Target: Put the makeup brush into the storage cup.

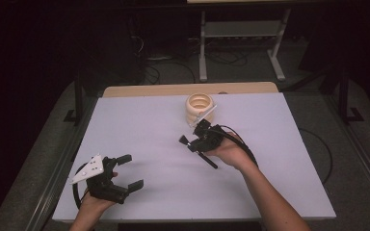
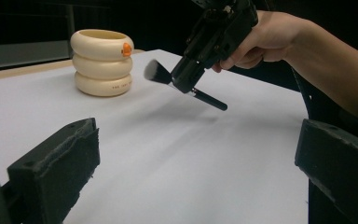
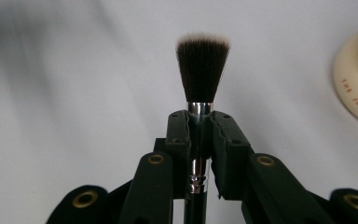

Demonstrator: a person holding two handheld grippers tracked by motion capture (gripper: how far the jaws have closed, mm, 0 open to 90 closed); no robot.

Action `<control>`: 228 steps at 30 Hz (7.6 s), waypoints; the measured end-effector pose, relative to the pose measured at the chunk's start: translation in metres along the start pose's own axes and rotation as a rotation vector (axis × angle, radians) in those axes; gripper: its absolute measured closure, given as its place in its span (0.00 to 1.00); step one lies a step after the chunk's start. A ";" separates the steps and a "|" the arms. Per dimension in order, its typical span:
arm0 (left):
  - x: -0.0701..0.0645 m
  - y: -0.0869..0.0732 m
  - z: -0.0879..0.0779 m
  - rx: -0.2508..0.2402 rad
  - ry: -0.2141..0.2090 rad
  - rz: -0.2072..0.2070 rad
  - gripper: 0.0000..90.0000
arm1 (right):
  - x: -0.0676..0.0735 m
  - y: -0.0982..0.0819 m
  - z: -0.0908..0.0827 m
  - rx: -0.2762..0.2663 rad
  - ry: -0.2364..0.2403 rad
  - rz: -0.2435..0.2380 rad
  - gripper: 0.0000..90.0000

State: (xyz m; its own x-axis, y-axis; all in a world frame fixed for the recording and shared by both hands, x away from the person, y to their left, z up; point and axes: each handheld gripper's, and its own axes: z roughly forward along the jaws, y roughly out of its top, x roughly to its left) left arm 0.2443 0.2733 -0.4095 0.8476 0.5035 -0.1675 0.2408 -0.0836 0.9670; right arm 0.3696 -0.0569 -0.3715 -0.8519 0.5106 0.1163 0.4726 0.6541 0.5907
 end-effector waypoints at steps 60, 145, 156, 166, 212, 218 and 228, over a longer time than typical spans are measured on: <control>-0.001 0.000 0.003 0.003 -0.008 0.001 0.00 | -0.034 -0.012 -0.049 -0.469 -0.123 0.182 0.86; -0.001 0.000 0.000 -0.008 -0.009 -0.007 0.00 | -0.094 0.042 -0.037 -0.840 -0.321 0.235 0.86; -0.001 0.000 0.000 -0.011 -0.008 -0.015 0.00 | -0.103 0.041 -0.027 -0.818 -0.335 0.250 0.86; 0.000 0.000 0.000 -0.015 -0.007 -0.006 0.00 | -0.109 0.039 -0.018 -0.794 -0.350 0.258 0.86; -0.001 0.000 0.001 -0.015 -0.012 -0.010 0.00 | -0.111 0.030 0.004 -0.643 -0.311 0.266 0.40; -0.001 0.001 0.003 -0.013 -0.007 -0.015 0.00 | -0.110 0.029 0.000 -0.624 -0.287 0.257 0.27; 0.000 0.001 0.006 -0.008 -0.014 -0.007 0.00 | -0.107 0.025 -0.006 -0.604 -0.275 0.240 0.12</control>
State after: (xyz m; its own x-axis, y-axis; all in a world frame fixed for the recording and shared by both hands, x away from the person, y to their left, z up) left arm 0.2473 0.2683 -0.4096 0.8524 0.4921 -0.1770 0.2433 -0.0736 0.9672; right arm 0.4711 -0.0989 -0.3641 -0.6146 0.7763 0.1400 0.3647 0.1223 0.9230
